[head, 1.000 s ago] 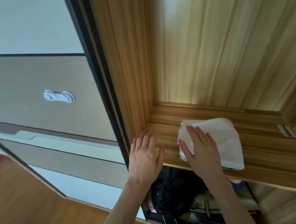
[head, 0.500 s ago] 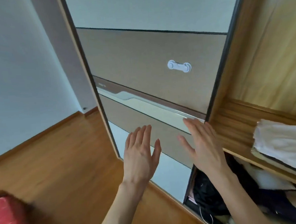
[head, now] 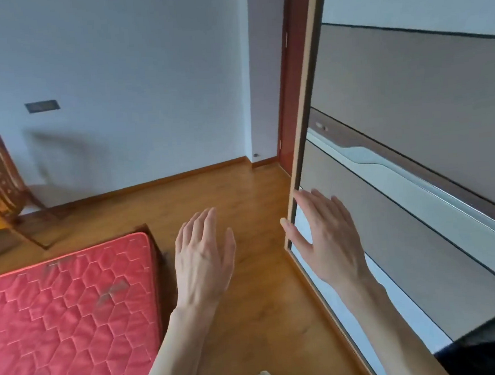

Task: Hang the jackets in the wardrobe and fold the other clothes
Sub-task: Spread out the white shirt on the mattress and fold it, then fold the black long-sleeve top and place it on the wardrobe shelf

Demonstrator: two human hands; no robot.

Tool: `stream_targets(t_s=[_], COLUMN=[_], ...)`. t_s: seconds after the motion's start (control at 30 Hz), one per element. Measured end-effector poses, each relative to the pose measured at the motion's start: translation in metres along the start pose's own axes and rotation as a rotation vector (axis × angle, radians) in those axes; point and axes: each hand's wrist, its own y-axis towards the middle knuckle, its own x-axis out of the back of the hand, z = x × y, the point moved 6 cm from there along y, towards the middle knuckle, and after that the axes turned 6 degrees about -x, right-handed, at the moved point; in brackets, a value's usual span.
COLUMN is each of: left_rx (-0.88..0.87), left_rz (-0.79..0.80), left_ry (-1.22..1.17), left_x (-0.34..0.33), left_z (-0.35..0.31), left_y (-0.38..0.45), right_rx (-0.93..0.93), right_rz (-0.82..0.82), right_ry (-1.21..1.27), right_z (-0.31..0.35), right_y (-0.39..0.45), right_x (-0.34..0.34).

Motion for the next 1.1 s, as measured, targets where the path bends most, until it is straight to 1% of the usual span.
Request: stream_targets(t_s=[0.23, 0.47, 0.6, 0.73, 0.87, 1.0, 1.1], left_rx=[0.218, 0.471, 0.632, 0.82, 1.018, 1.155, 1.253], left_rz=[-0.096, -0.181, -0.205, -0.236, -0.252, -0.305, -0.359], left_ry=[0.163, 0.357, 0.465, 0.59, 0.695, 0.75, 0.764], left_x=[0.035, 0.091, 0.121, 0.151, 0.176, 0.194, 0.207], left_z=[0.125, 0.233, 0.281, 0.312, 0.328, 0.333, 0.34], left_y=[0.001, -0.005, -0.021, -0.06, -0.115, -0.165, -0.201], right_rx=[0.244, 0.485, 0.626, 0.776, 0.905, 1.005, 1.093], right_rz=[0.061, 0.192, 0.307, 0.423, 0.548, 0.662, 0.715], right_ry=[0.155, 0.323, 0.427, 0.558, 0.651, 0.692, 0.7], right_z=[0.116, 0.244, 0.318, 0.389, 0.444, 0.486, 0.519], right_y=[0.064, 0.113, 0.129, 0.118, 0.083, 0.04, 0.005], right_x=[-0.093, -0.174, -0.216, -0.252, -0.28, -0.301, -0.31])
